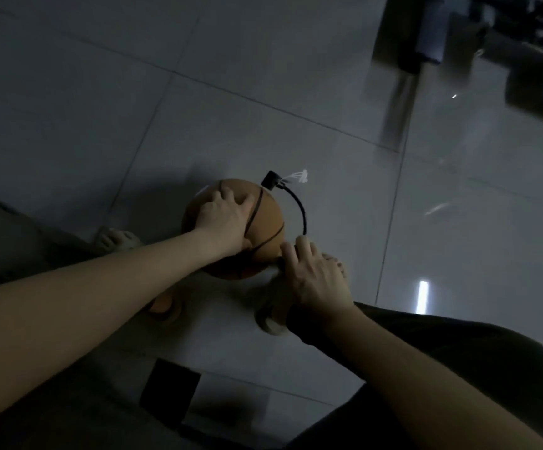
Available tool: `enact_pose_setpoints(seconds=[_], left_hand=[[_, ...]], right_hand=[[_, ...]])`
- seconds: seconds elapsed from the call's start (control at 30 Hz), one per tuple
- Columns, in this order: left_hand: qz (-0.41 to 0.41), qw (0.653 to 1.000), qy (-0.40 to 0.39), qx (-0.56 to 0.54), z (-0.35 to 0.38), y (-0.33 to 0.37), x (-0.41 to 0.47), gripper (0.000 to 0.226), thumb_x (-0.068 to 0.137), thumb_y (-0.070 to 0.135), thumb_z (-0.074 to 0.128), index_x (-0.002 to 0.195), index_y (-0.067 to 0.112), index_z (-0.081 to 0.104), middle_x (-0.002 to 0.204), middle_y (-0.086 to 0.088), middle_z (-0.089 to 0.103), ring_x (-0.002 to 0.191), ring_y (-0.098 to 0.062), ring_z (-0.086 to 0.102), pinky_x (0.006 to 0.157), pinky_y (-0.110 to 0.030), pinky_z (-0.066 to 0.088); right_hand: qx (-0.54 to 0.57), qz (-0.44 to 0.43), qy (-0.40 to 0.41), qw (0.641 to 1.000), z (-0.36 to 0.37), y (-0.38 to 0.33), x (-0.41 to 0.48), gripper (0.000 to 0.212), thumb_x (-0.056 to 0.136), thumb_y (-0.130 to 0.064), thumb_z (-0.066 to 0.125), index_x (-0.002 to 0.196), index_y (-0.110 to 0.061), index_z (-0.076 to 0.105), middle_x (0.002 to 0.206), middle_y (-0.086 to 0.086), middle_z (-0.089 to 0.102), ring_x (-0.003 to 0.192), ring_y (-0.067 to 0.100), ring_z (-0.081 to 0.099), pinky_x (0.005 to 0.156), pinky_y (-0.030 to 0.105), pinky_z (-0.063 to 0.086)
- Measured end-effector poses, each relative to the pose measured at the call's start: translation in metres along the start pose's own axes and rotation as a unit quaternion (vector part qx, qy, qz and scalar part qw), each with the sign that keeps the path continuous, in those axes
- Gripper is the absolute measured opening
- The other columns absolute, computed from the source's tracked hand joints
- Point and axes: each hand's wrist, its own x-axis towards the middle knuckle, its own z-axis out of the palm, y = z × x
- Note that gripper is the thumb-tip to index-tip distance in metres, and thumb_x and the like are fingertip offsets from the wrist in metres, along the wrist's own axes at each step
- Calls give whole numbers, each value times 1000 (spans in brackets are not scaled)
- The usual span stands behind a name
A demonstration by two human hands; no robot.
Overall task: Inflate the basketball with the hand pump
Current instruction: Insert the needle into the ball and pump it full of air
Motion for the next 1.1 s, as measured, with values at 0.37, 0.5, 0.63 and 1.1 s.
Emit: enact_pose_setpoints(seconds=[0.37,0.5,0.63,1.1], left_hand=[[-2,1000,-30,-7,3,-5,-8,100,79,60,74,154,24,19,154,-33,23,131,-50,39,91,-49,49],[-13,999,-39,-21,-4,-10,-12,99,79,60,75,153,25,21,154,-33,23,131,-49,40,92,-49,49],[-9,999,-42,-26,-3,-12,-16,102,77,60,73,155,24,19,154,-35,22,133,-51,38,94,-48,48],[19,999,-14,-22,-1,-11,-15,98,78,60,72,152,23,21,151,-34,25,131,-50,40,90,-49,51]], right_hand=[[24,24,-26,999,-1,22,21,41,94,-21,44,133,-10,41,119,13,45,92,30,54,59,34,36],[11,-13,2,1000,-33,17,3,36,93,-17,55,126,-10,45,111,12,47,83,31,56,53,36,35],[-5,-65,73,995,-90,16,-26,31,93,-17,58,121,-11,48,102,9,50,69,24,50,44,34,34],[7,-96,70,993,-89,13,-45,29,96,-29,39,121,-14,44,102,8,50,70,21,49,46,30,31]])
